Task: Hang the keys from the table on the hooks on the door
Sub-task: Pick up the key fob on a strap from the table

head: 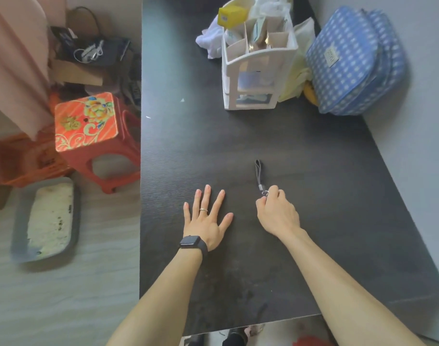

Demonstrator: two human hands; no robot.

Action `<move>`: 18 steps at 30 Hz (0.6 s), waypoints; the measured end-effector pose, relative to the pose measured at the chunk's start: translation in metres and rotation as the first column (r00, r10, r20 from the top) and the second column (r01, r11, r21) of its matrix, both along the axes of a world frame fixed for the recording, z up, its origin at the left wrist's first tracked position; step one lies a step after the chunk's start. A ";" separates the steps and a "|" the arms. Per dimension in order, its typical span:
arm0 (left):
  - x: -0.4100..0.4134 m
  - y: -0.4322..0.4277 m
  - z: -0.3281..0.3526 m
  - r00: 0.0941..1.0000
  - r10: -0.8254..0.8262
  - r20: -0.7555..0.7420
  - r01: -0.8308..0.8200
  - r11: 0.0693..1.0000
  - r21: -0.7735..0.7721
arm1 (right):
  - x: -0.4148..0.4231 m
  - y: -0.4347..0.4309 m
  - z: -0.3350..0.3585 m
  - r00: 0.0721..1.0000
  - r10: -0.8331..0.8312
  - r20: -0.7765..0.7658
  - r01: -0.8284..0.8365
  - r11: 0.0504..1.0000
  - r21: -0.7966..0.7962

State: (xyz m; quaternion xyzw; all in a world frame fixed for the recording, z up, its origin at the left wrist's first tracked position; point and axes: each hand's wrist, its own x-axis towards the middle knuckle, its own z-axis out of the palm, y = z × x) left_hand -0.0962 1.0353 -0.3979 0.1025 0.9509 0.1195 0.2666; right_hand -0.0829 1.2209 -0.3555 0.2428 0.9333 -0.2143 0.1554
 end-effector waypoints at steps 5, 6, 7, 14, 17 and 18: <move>-0.018 -0.004 0.028 0.983 -0.056 0.172 0.059 0.998 -0.011 | 0.041 0.007 0.037 0.977 -0.193 0.094 0.214 0.895 -0.392; -0.023 -0.003 0.039 0.976 -0.025 0.217 0.021 1.000 0.021 | 0.052 0.007 0.045 0.965 -0.241 0.100 0.260 0.847 -0.465; -0.025 -0.002 0.052 0.966 0.026 0.256 -0.043 0.997 0.064 | 0.064 0.006 0.053 0.953 -0.285 0.105 0.296 0.795 -0.529; 0.055 0.023 0.155 0.583 -0.020 0.812 -0.362 0.888 0.282 | 0.175 -0.015 0.139 0.881 -0.469 0.058 0.368 0.604 -0.707; 0.095 0.043 0.179 0.518 -0.079 0.852 -0.421 0.844 0.334 | 0.228 -0.025 0.170 0.837 -0.547 0.004 0.388 0.588 -0.710; 0.107 0.051 0.189 0.536 -0.098 0.839 -0.423 0.829 0.367 | 0.246 -0.028 0.179 0.819 -0.573 -0.022 0.397 0.595 -0.699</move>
